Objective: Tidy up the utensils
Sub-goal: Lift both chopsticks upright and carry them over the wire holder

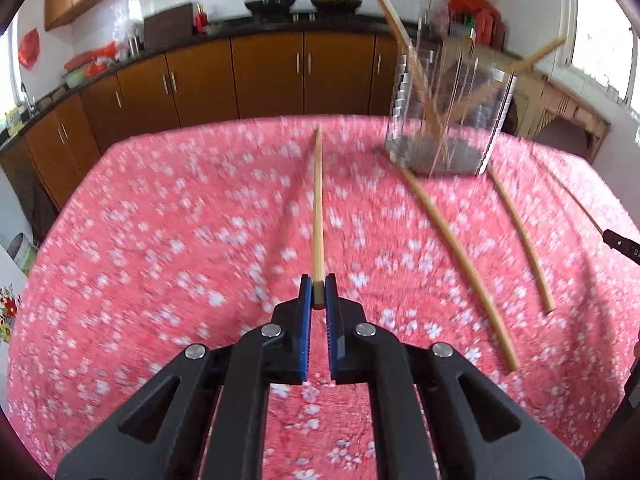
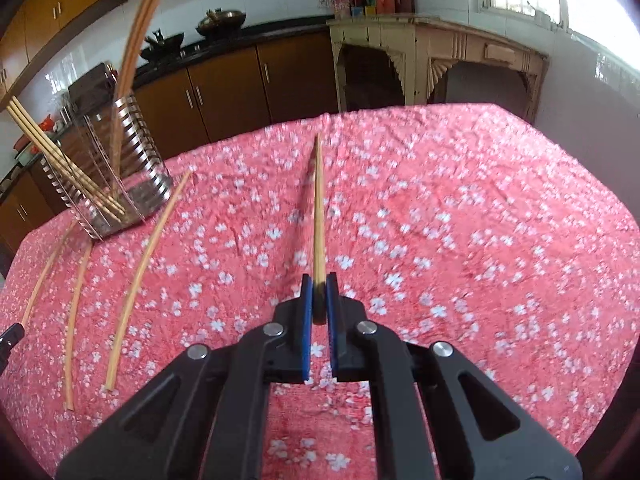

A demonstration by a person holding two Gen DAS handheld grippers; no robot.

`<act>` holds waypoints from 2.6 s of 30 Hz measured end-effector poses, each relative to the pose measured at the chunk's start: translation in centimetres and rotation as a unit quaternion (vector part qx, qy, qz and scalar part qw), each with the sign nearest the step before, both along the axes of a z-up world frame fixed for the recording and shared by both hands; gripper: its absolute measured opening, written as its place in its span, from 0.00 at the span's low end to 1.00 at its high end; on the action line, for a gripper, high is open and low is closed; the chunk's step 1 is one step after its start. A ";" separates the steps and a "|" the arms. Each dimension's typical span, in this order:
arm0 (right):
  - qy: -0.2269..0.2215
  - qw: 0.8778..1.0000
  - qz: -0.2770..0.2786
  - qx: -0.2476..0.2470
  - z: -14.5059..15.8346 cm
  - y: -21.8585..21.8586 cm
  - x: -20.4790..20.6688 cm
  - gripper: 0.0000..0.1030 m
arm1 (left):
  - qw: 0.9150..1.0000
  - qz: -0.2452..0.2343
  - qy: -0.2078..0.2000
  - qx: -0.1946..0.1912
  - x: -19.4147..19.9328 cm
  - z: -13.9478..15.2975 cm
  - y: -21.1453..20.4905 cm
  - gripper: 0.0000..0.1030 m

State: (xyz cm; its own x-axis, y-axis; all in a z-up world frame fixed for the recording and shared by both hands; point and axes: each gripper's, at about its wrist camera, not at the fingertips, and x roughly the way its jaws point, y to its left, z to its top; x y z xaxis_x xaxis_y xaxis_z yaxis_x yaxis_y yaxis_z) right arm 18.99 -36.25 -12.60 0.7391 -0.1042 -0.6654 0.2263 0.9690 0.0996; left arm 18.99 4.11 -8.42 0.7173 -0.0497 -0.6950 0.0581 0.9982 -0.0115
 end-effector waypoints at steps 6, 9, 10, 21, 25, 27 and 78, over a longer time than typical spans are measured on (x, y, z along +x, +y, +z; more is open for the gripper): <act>-0.075 0.997 -0.001 -0.017 4.7 0.0 -2.0 0.07 | 0.996 0.010 -0.089 -0.005 -2.1 4.7 0.8 0.06; -0.111 0.994 -0.001 -0.023 7.1 -0.1 -2.7 0.07 | 0.992 0.018 -0.127 -0.018 -2.7 6.8 1.5 0.06; -0.125 0.992 0.000 -0.025 7.9 -0.2 -3.0 0.07 | 0.989 0.021 -0.142 -0.023 -2.9 7.6 1.4 0.06; -0.200 0.980 0.006 -0.023 12.8 0.3 -3.7 0.07 | 0.975 0.041 -0.212 -0.045 -3.3 11.6 1.7 0.06; -0.215 0.976 0.014 -0.014 13.9 0.4 -3.9 0.07 | 0.973 0.046 -0.223 -0.048 -3.2 12.3 1.8 0.06; -0.221 0.975 0.017 -0.012 14.3 0.5 -4.1 0.07 | 0.971 0.046 -0.228 -0.049 -3.3 12.6 1.8 0.06; -0.256 0.953 0.148 0.057 26.2 9.2 5.6 0.07 | 0.926 0.040 -0.359 -0.105 4.4 25.4 -5.2 0.06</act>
